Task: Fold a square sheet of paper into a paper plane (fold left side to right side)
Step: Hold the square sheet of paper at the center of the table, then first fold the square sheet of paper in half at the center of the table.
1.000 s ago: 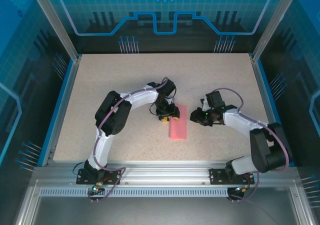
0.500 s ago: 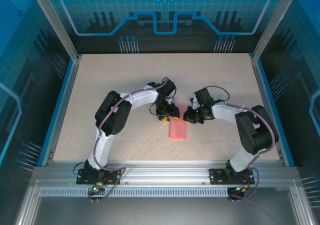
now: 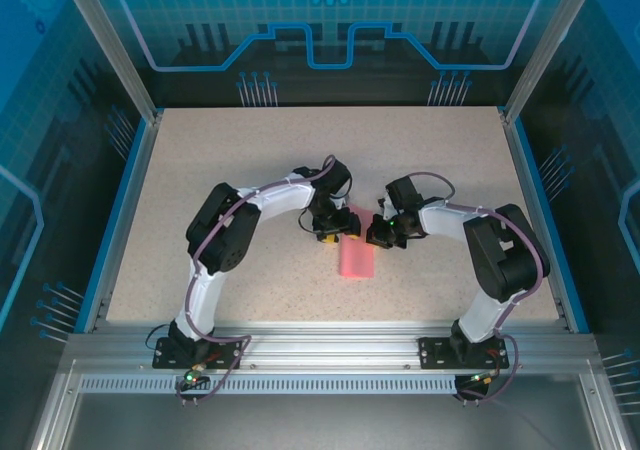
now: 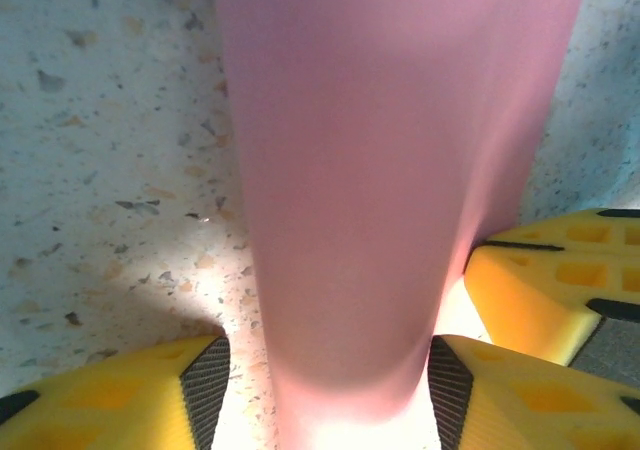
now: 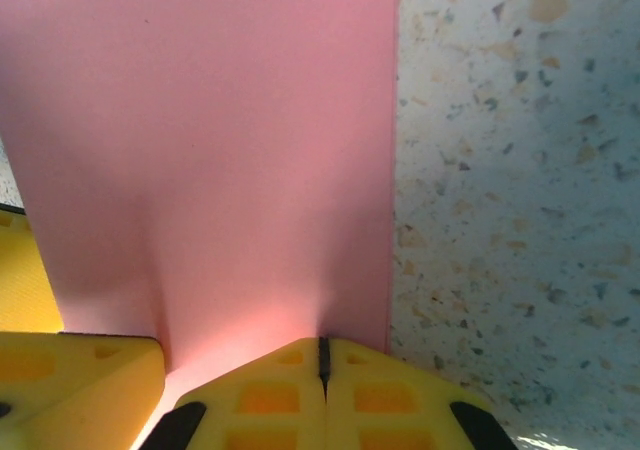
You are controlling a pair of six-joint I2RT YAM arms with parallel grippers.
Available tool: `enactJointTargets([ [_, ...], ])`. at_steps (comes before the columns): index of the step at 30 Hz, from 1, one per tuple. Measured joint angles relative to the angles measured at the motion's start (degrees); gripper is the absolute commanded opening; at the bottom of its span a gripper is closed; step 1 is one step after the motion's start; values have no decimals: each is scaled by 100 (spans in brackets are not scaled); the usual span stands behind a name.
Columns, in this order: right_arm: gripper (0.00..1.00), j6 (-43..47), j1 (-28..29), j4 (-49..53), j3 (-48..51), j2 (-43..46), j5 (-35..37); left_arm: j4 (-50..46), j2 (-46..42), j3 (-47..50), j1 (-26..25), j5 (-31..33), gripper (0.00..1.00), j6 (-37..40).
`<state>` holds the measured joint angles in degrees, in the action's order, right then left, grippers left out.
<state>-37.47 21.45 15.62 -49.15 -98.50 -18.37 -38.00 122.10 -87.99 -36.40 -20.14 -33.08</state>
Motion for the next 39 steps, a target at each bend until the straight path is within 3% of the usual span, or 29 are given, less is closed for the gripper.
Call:
enactJointTargets([
  [8,3,4,0,17,-9,-11,9,229,-918,688,199,442,64,7],
  [14,3,4,0,20,-9,-11,9,844,-1541,914,260,17,42,28],
  [20,3,4,0,20,-9,-15,9,1421,-1141,968,151,-846,27,7],
  [24,3,4,0,22,-9,-15,9,1488,-691,968,24,-1132,27,22],
  [39,2,50,0,140,-90,-66,13,1309,-439,973,48,-931,22,68],
])
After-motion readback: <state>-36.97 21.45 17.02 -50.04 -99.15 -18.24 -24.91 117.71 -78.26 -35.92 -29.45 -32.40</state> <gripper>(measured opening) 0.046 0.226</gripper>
